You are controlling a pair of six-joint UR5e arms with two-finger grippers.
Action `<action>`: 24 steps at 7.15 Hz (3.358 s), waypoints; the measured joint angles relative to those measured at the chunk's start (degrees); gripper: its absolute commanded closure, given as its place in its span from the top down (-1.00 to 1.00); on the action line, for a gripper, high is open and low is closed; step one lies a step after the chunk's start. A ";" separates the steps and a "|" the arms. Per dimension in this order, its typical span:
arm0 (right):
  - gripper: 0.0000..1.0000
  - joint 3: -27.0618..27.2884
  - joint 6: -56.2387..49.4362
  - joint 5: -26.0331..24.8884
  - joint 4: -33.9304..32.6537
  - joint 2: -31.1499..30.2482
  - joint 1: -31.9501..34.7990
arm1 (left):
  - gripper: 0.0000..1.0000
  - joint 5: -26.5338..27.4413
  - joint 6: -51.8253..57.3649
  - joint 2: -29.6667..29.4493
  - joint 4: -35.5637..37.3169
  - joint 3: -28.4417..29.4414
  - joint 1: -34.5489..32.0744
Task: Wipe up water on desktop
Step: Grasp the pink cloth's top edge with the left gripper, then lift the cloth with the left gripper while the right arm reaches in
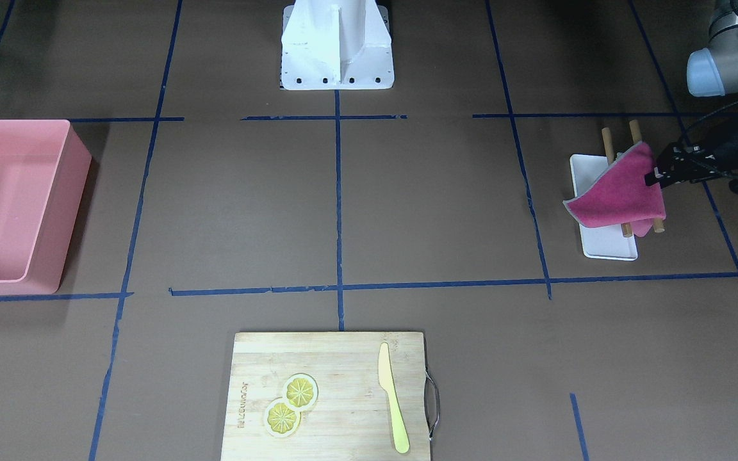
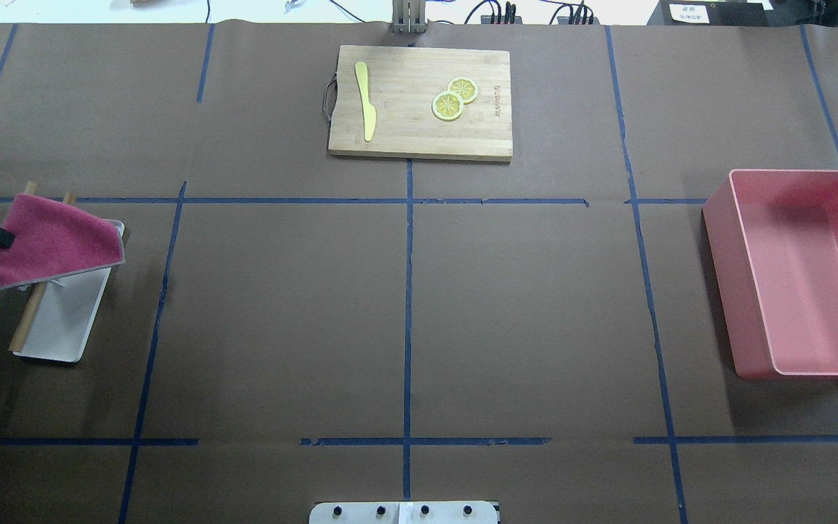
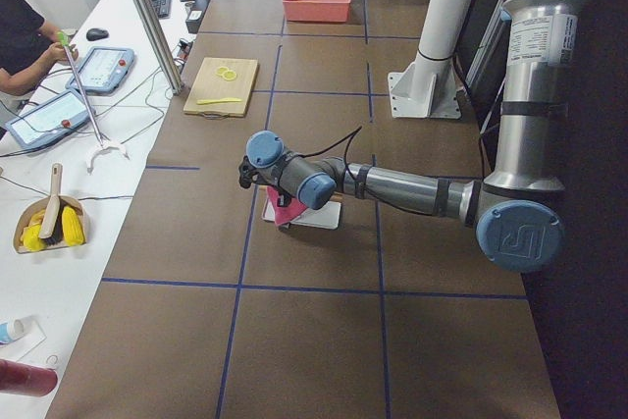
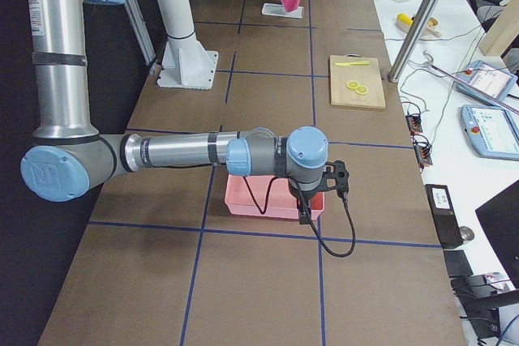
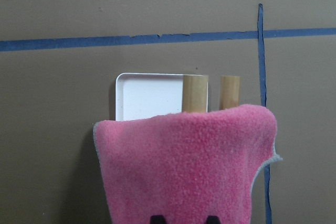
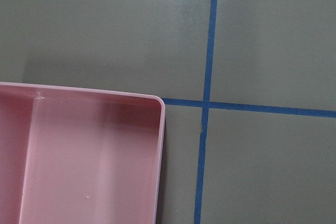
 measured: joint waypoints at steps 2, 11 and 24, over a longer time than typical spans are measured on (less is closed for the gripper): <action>1.00 0.05 0.02 0.07 0.00 -0.01 -0.01 | -0.73 -0.01 0.05 0.10 0.02 -0.01 -0.01; 1.00 0.55 0.11 0.10 0.04 -0.89 0.05 | -0.96 -2.47 0.14 -0.54 1.54 -2.87 -5.64; 1.00 14.42 47.20 -22.01 33.26 15.59 -37.80 | -0.94 20.12 -58.24 -28.22 3.93 -11.19 14.47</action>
